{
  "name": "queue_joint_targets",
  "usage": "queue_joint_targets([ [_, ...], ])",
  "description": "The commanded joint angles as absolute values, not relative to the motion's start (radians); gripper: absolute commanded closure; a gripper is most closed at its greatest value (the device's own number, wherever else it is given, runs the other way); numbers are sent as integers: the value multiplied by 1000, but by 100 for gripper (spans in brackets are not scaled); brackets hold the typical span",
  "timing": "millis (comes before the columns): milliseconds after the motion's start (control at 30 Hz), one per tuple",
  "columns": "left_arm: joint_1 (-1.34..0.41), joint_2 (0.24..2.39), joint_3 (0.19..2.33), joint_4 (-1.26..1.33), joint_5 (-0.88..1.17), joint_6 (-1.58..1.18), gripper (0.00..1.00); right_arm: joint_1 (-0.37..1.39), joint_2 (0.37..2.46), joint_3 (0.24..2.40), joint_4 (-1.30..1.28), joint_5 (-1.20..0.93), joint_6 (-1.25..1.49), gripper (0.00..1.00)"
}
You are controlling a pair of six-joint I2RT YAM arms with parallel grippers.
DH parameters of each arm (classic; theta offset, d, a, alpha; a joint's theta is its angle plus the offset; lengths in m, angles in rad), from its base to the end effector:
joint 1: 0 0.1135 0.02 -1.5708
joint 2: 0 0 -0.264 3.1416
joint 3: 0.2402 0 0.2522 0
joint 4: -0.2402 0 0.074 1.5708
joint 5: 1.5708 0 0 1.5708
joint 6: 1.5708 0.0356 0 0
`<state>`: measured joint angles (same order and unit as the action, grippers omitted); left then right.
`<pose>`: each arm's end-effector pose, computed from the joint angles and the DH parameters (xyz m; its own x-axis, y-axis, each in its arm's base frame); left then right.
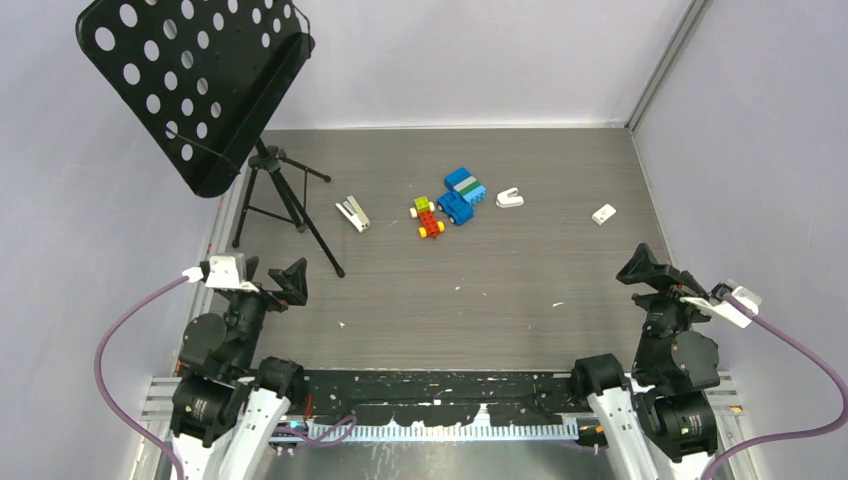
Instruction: Load the staples into the stapler
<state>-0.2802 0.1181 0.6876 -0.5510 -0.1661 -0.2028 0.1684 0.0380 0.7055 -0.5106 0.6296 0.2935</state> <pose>0.0409 -0.0056 0.3292 -0.0055 -0.2051 -0.9787 0.1151 0.9721 -0.2044 0.0163 -0.0185 0.3383 0.2741 0.2838 -0.9189 0.3746 0.8485 0.3738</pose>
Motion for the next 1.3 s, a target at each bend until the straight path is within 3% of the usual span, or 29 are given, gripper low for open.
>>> queue_joint_targets([
  [0,-287,105,689,-510,-183,-201,2,172,78,736,-507,639,299,6],
  [433,-345,81,690,-512,-199,-201,2,172,418,860,-647,615,392,5],
  [733,-400,69,690,-518,-219,-199,2,172,906,1001,-786,467,494,5],
  [900,-418,56,690,-522,-225,-196,2,170,1187,1135,-880,521,655,5],
  [1167,-435,50,689,-522,-230,-191,2,157,1537,1270,-854,614,688,5],
  [1267,-444,51,689,-522,-229,-189,2,77,1608,1314,-793,542,711,5],
])
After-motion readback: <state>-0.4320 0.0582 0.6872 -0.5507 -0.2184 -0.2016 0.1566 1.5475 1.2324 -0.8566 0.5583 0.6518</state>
